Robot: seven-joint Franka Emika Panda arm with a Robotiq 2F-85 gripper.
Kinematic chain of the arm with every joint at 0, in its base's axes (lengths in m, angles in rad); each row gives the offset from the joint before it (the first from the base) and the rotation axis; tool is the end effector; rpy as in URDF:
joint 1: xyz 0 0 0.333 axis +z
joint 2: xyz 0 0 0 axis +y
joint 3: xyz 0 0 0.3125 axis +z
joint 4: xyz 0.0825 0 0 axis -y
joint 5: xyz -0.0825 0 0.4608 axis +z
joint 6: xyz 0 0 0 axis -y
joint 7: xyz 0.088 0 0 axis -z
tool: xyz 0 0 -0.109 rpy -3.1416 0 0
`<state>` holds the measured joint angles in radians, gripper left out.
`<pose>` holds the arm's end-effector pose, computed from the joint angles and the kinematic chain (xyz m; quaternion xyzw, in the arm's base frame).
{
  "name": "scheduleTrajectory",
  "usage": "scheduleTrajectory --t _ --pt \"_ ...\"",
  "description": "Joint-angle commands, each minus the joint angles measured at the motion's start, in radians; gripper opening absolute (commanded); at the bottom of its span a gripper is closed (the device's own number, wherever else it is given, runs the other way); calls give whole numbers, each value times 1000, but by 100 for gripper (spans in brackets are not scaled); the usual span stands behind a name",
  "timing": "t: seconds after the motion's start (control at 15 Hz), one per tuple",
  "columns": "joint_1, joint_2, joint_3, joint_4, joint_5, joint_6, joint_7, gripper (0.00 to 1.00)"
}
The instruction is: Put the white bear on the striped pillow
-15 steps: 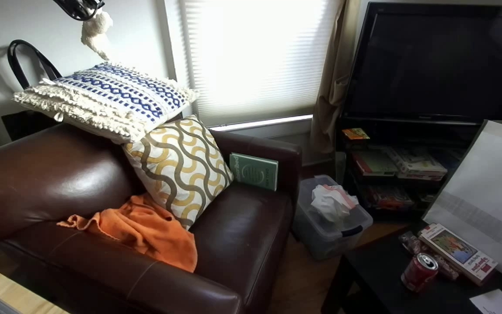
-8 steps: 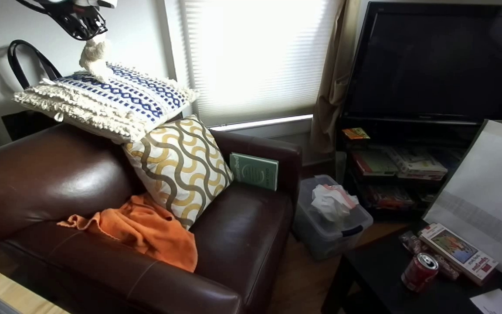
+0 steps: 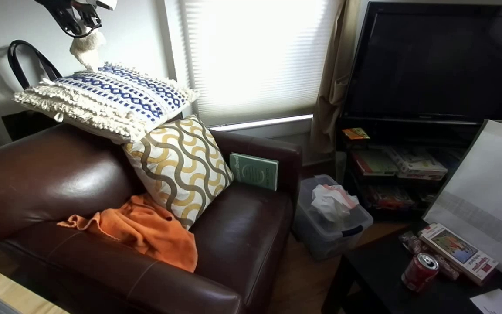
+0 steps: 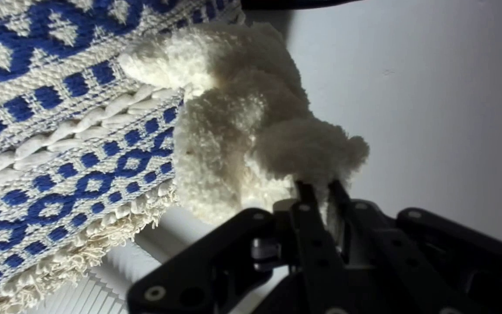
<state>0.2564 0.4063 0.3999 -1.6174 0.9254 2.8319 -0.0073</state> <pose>0.6639 0.4087 0.4451 -0.8650 0.0953 -0.2114 0.4449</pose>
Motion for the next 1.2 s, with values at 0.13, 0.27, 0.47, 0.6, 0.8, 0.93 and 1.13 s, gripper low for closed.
scheduleTrajectory --t 0.13,0.27,0.47,0.6,0.8,0.93,1.13 --pt "-38 25 18 23 122 7 4 3" --pt "-56 34 30 22 167 -12 -12 3" --pt "-84 51 63 33 269 -17 -49 3" --pt "-90 48 59 13 299 -9 -33 3" --pt "-91 38 35 -33 294 -10 14 3" --pt "-80 32 8 -72 249 -6 78 32" --pt "1 19 -107 -119 178 -8 177 50"
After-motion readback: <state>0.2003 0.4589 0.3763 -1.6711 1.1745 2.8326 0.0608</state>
